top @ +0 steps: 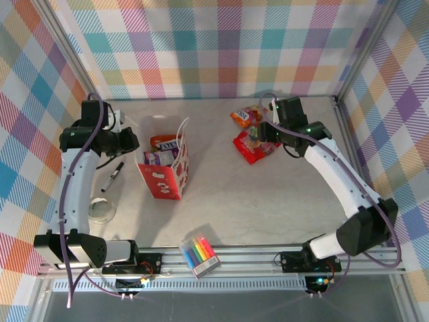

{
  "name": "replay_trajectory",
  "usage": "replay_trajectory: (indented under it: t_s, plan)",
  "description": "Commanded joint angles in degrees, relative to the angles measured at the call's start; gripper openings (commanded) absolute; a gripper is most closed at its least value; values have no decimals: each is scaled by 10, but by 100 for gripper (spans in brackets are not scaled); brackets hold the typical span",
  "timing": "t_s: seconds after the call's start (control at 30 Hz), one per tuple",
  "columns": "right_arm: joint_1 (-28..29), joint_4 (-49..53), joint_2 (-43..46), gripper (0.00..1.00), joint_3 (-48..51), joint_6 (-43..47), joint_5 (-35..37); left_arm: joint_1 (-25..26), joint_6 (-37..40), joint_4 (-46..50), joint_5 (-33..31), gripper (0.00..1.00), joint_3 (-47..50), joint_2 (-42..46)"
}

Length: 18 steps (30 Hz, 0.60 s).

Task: Place the snacks into the paper bag

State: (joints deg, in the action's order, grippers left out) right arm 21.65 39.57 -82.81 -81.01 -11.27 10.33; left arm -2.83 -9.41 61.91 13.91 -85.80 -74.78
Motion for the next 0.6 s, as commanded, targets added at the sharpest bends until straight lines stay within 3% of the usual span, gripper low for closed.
replay_trajectory:
  t_s: [0.0,0.4,0.57]
  plan:
    - [-37,-28,-31,66,8,-27,-54,-10,-3,9,-7,13,-15,-3]
    - [-116,-56,-158,79,-14,-98,-146,-10,-5,6,-17,14,-10,-10]
    - [-127,-45,-239,79,-100,-93,-158,-10,-8,2,-19,14,-9,-12]
